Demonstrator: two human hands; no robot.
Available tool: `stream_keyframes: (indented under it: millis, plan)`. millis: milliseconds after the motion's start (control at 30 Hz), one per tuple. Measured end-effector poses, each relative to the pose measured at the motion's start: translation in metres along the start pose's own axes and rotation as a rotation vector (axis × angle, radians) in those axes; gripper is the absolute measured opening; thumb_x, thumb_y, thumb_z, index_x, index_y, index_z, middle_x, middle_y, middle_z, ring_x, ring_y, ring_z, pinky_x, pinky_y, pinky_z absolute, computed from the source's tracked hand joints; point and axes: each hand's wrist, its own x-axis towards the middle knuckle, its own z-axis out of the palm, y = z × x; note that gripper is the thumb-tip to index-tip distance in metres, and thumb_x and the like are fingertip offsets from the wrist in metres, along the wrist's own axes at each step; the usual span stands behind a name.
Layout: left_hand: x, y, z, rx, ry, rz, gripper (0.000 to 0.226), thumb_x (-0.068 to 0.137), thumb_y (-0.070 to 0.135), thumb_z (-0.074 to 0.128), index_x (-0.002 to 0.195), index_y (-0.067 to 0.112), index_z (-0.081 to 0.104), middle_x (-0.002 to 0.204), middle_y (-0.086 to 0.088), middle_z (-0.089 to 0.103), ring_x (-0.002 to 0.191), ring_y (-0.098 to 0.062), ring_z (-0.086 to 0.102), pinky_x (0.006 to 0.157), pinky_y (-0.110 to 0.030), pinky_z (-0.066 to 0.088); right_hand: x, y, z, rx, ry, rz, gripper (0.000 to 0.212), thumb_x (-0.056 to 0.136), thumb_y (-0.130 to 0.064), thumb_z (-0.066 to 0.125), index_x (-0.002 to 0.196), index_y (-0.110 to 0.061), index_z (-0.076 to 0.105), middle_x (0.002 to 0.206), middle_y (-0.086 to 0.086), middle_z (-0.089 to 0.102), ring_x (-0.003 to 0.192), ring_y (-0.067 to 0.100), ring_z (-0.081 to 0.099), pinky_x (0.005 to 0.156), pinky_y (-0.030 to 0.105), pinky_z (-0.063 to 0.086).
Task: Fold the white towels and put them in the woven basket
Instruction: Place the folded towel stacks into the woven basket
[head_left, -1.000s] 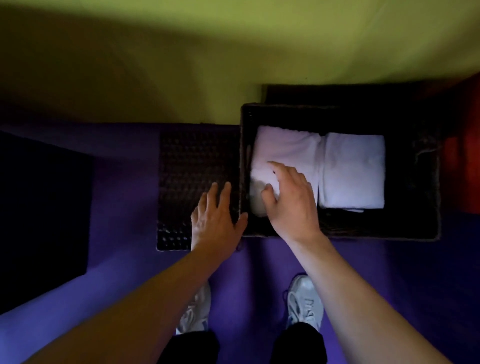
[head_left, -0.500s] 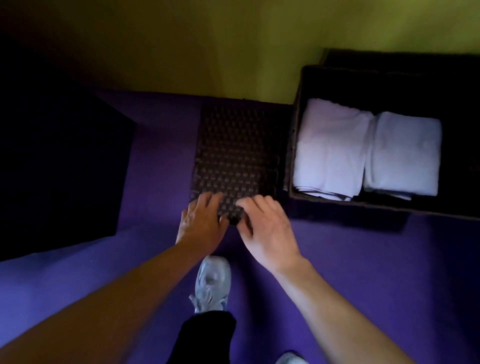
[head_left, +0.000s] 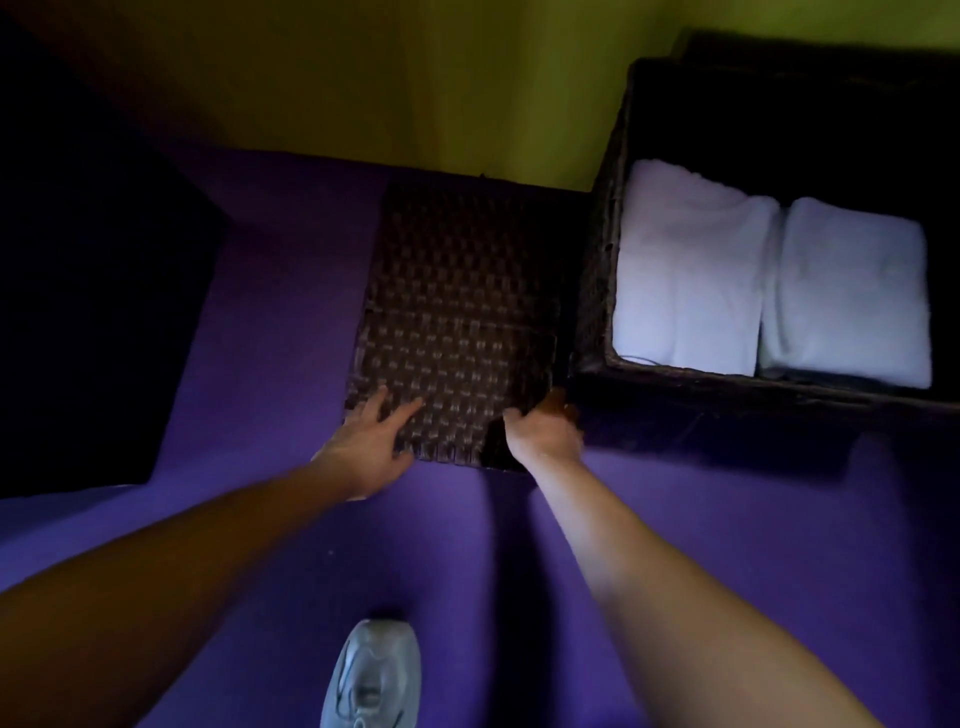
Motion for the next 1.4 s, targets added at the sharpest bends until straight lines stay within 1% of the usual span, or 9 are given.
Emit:
stream_keyframes:
  millis: [200, 367, 633, 733, 833, 900, 1133, 1233, 1400]
  plan:
    - [-0.001, -0.001, 0.016, -0.067, 0.184, -0.155, 0.078, 0.090, 0.057, 0.055, 0.156, 0.035, 0.018, 0.166, -0.010, 0.003, 0.149, -0.038, 0.015, 0.121, -0.051, 0.023, 0.009, 0.003, 0.004, 0.375, -0.038, -0.001, 0.054, 0.099, -0.052, 0.051, 0.143, -0.021, 0.047, 0.143, 0.011, 0.057, 0.129, 0.034, 0.056, 0.104, 0.038, 0.045]
    - [-0.021, -0.027, -0.006, -0.254, 0.238, -0.155, 0.068, 0.088, 0.064, 0.050, 0.147, 0.037, 0.030, 0.159, -0.007, 0.028, 0.139, -0.036, 0.038, 0.112, -0.053, 0.036, -0.024, -0.022, -0.007, 0.664, -0.035, -0.209, 0.041, 0.099, -0.051, 0.054, 0.079, -0.016, 0.063, 0.081, 0.008, 0.071, 0.074, 0.028, 0.067, 0.066, 0.036, 0.055]
    - [-0.076, -0.007, -0.022, -0.593, 0.342, -0.616, 0.084, 0.086, 0.062, 0.062, 0.140, 0.001, 0.042, 0.135, -0.026, 0.047, 0.120, -0.048, 0.052, 0.102, -0.051, 0.045, -0.067, -0.101, -0.077, 0.746, -0.326, -0.422, 0.018, 0.106, -0.017, 0.049, 0.112, -0.003, 0.060, 0.072, 0.009, 0.062, 0.034, 0.012, 0.050, 0.032, 0.021, 0.033]
    - [-0.095, 0.009, -0.033, -1.044, 0.216, -0.712, 0.075, 0.086, 0.064, 0.061, 0.121, -0.003, 0.056, 0.115, -0.023, 0.064, 0.091, -0.039, 0.066, 0.074, -0.050, 0.061, -0.098, -0.097, -0.102, 0.811, -0.334, -0.461, 0.012, 0.107, -0.014, 0.048, 0.109, -0.008, 0.058, 0.076, 0.006, 0.064, 0.035, 0.012, 0.055, 0.033, 0.021, 0.035]
    - [-0.109, 0.030, -0.054, -1.675, 0.167, -0.507, 0.013, 0.104, 0.017, 0.050, 0.105, 0.006, 0.057, 0.098, -0.017, 0.065, 0.078, -0.028, 0.066, 0.055, -0.039, 0.062, -0.124, -0.082, -0.129, 0.883, -0.331, -0.483, 0.011, 0.105, -0.011, 0.051, 0.112, -0.011, 0.060, 0.091, 0.003, 0.069, 0.042, 0.016, 0.063, 0.036, 0.023, 0.041]
    - [-0.115, 0.040, -0.069, -1.869, 0.137, -0.342, 0.018, 0.099, -0.004, 0.046, 0.099, 0.010, 0.057, 0.099, -0.015, 0.067, 0.074, -0.025, 0.071, 0.058, -0.037, 0.063, -0.134, -0.067, -0.150, 0.905, -0.307, -0.511, 0.010, 0.101, -0.005, 0.057, 0.110, -0.004, 0.062, 0.091, 0.011, 0.067, 0.044, 0.015, 0.063, 0.039, 0.023, 0.041]
    - [-0.109, 0.078, -0.105, -1.669, 0.160, -0.045, 0.027, 0.099, -0.008, 0.045, 0.103, 0.017, 0.056, 0.098, -0.010, 0.068, 0.078, -0.018, 0.070, 0.064, -0.033, 0.061, -0.115, -0.006, -0.249, 1.134, 0.245, -0.474, 0.009, 0.098, -0.012, 0.064, 0.092, -0.015, 0.058, 0.059, -0.006, 0.057, 0.040, 0.007, 0.046, 0.039, 0.021, 0.037]
    - [-0.098, 0.105, -0.117, -1.602, 0.140, 0.039, 0.032, 0.100, -0.007, 0.045, 0.122, 0.014, 0.053, 0.097, -0.008, 0.070, 0.081, -0.018, 0.069, 0.074, -0.039, 0.057, -0.077, 0.041, -0.294, 1.072, 0.666, -0.391, 0.013, 0.096, -0.021, 0.067, 0.100, -0.015, 0.056, 0.069, -0.003, 0.056, 0.054, 0.014, 0.053, 0.046, 0.024, 0.044]
    - [-0.071, 0.164, -0.132, -1.466, 0.133, 0.121, 0.030, 0.100, -0.006, 0.046, 0.120, 0.013, 0.056, 0.091, -0.005, 0.072, 0.080, -0.017, 0.067, 0.061, -0.034, 0.060, -0.035, 0.121, -0.327, 1.069, 0.807, -0.152, 0.048, 0.088, -0.026, 0.073, 0.132, -0.024, 0.052, 0.096, 0.016, 0.068, 0.053, 0.021, 0.058, 0.051, 0.031, 0.053]
